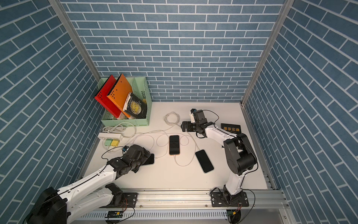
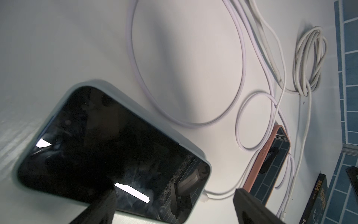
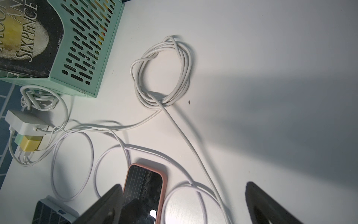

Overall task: Unplug the charging cable from the phone
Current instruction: Pick up the phone at the center of the board.

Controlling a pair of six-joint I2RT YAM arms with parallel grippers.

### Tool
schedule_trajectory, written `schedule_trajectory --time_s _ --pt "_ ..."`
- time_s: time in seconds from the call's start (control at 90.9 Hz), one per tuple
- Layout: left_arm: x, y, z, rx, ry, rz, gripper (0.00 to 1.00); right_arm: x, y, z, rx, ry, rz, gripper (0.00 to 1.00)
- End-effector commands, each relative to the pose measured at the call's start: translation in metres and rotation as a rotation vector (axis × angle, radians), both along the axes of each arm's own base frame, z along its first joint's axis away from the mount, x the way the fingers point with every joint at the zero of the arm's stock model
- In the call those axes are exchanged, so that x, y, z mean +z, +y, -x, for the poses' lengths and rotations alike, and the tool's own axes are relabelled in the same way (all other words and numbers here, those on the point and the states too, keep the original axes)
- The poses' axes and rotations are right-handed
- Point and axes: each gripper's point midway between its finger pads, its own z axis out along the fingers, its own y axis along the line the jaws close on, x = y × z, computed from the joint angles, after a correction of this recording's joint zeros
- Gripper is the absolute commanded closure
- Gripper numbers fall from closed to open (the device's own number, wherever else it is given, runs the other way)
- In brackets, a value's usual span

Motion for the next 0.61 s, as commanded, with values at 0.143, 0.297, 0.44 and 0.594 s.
schedule_trajectory --time_s 0.143,0.297,0.44,0.594 --pt "-0.012 0.004 0.017 0.044 0.093 -0.014 0.0 -0.012 0.002 0.005 0.021 0.027 0.016 0.0" --pt "-0.018 0.006 0.018 0.064 0.116 -0.034 0.0 -0.012 0.0 0.005 0.022 0.024 0.018 0.01" --pt "-0.029 0.002 0.02 0.059 0.15 -0.025 0.0 -0.012 -0.003 0.004 0.017 0.025 0.021 0.01" --pt "-0.026 0.002 0.023 0.056 0.17 -0.04 0.0 -0.011 -0.009 0.005 0.004 0.022 0.024 0.0"
